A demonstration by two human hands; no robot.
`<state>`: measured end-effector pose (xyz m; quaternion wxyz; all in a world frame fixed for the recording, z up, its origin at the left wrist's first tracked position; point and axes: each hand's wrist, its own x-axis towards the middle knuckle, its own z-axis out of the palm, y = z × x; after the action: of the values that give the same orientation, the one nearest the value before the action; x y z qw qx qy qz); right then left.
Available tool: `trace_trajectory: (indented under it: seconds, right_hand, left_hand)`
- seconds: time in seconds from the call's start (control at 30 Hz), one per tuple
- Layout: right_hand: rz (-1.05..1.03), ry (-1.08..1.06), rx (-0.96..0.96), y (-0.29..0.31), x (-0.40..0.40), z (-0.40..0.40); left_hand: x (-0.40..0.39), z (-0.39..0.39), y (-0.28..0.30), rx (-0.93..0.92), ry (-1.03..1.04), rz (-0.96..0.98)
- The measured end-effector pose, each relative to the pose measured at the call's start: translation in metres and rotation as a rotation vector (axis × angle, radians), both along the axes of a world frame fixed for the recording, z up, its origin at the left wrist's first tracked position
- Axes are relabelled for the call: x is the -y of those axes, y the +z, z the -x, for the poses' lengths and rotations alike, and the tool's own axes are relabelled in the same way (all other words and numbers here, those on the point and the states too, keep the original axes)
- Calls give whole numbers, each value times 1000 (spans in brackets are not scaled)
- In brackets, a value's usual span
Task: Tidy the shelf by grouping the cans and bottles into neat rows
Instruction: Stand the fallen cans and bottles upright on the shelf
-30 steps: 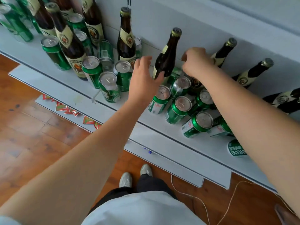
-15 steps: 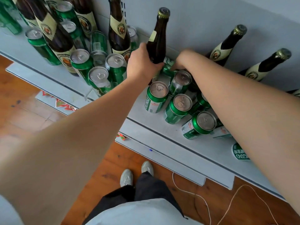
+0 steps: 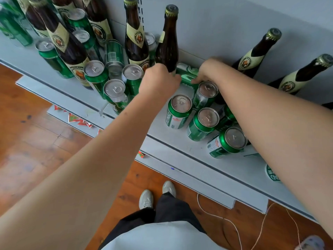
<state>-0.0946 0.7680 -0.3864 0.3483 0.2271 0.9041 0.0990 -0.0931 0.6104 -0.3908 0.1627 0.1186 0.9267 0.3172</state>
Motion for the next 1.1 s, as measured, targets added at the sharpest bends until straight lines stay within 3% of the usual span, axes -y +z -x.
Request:
trace_trajectory:
  seconds: [0.2,0.43,0.53,0.8,0.97,1.1]
  right_hand:
    - [-2,-51,-256,21,-2,3]
    - [170,152,-494,20,1,-13]
    - [304,227,-547,14,-3,-24]
    - [352,155,-658,5,-22,-39]
    - [472,93,-625,5,-11,-37]
    - [386,91,-641,6,-8,-36]
  left_hand:
    - [-5,-12,-8,107,-146,-34]
    - [-9,-17,-15,155,-120,-189]
    - [-11,-20,-20,233,-91,-220]
    - [-12,-22,-30,440,147,-296]
    - [-15,-21,-27,490,173,-364]
    - [-16,-24,-26,487,147,-391]
